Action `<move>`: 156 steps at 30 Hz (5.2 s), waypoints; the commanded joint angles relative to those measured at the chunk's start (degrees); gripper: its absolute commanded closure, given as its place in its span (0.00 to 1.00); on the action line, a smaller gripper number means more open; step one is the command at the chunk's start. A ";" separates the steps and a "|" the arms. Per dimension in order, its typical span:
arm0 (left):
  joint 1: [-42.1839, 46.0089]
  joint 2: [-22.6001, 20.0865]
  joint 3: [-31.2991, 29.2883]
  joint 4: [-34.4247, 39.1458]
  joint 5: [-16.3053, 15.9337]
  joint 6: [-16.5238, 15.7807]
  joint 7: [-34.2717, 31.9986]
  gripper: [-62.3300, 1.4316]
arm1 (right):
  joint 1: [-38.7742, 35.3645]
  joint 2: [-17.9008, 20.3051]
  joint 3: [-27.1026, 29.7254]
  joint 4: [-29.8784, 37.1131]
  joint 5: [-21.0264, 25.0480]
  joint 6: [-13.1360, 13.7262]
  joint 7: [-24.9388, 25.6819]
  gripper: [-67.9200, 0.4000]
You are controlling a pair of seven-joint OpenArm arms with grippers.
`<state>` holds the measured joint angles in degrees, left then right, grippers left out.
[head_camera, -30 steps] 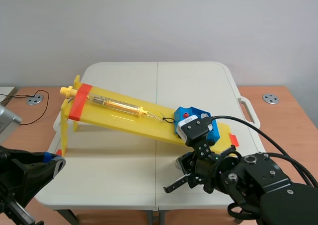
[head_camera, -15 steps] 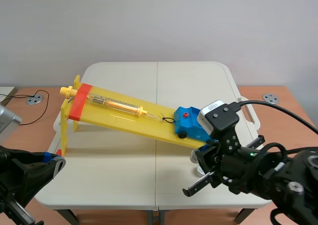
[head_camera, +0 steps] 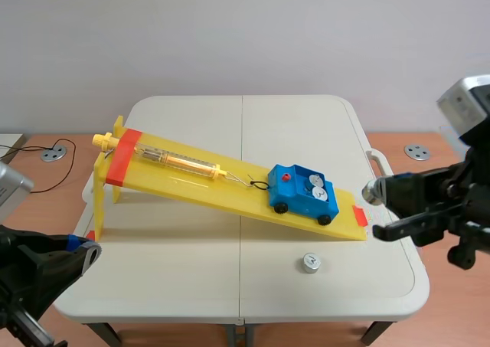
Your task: Place the four metal weights on the blue cart on the ramp.
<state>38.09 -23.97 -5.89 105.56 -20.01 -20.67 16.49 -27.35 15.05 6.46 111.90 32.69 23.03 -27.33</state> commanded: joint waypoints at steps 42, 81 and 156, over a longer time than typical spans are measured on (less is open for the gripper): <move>-1.14 0.33 -0.83 3.82 -4.24 -0.55 -4.81 0.92 | 34.42 -11.47 -15.26 -24.46 -19.96 -12.00 10.43 0.98; -1.11 0.46 -0.83 3.82 -4.24 -0.55 -4.61 0.92 | 26.38 -1.05 -10.23 -9.86 -11.17 -7.67 6.16 0.69; -1.14 0.46 -0.83 3.82 -4.24 -0.55 -4.63 0.92 | 22.73 -6.14 -22.23 -35.32 -28.26 -3.98 22.36 0.65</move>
<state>38.09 -23.94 -5.89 105.56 -20.01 -20.67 16.49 -8.27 8.88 -16.69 72.47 3.18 20.56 -11.62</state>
